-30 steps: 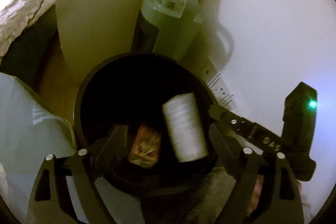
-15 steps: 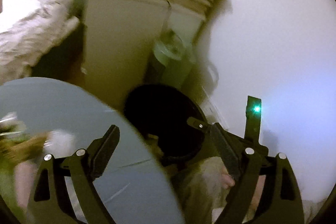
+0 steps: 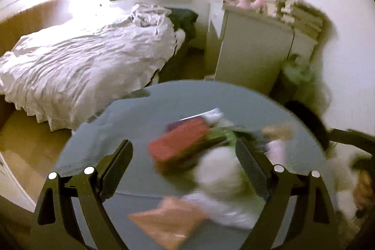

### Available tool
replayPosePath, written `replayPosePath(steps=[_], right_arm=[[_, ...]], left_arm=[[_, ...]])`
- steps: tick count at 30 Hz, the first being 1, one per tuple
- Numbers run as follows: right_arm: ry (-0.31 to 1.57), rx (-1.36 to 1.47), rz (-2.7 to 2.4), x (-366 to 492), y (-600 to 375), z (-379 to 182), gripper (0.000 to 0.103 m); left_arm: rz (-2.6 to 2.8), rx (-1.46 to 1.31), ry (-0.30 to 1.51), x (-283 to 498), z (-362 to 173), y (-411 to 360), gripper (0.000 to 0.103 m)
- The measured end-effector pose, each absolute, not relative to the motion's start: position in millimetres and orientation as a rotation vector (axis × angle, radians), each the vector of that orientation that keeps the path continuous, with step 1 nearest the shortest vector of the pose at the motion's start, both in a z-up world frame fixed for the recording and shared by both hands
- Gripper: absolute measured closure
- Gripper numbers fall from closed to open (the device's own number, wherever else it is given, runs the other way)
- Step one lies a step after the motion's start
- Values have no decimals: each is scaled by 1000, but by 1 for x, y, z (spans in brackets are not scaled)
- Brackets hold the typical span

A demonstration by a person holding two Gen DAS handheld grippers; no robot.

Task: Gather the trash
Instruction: 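Grasp the small red carton with the left tool while the right tool grasps the green package, then carry both items over the black bin and open both tools to drop them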

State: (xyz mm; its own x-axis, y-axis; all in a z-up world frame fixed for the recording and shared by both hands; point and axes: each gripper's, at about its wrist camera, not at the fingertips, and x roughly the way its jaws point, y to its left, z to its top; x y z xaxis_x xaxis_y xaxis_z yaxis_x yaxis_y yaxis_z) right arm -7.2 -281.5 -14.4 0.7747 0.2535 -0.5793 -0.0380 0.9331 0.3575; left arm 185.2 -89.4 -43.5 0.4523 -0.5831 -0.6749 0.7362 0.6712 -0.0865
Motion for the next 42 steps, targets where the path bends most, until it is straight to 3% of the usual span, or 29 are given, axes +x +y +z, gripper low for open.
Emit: replayPosePath(steps=[4, 7, 10, 12, 14, 18, 19, 20, 23, 26, 33, 42], right_arm=[[690, 43, 178, 7, -200, -22, 14], [710, -139, 113, 18, -164, -37, 16], [738, -189, 48, 30, -158, -50, 42], [768, -142, 13, 38, -166, -57, 49], [786, -81, -24, 40, -183, -59, 66], [786, -8, -16, 34, -198, -60, 81], [778, 26, -4, 30, -204, -58, 83], [773, 52, 4, 30, -208, -57, 86], [747, 189, 46, 20, -227, -48, 93], [713, 287, 95, 10, -243, -35, 98], [586, 418, 159, -26, -275, 4, 98], [405, 580, -93, -95, -395, 18, 98]], left_arm=[[-878, 346, 731, 202, -57, -91, 18], [-920, 371, 763, 216, -67, -99, 29], [-946, 416, 797, 221, -79, -112, 37], [-957, 421, 809, 225, -85, -119, 39], [-956, 428, 821, 229, -91, -124, 42], [-957, 421, 815, 224, -93, -124, 55], [-956, 418, 807, 221, -93, -123, 68], [-940, 417, 795, 218, -92, -120, 72], [-924, 351, 770, 214, -84, -106, 72], [-906, 263, 739, 206, -65, -86, 72], [-930, 135, 675, 176, -15, -73, 72], [-1156, 138, 643, 112, 13, -182, 72]])
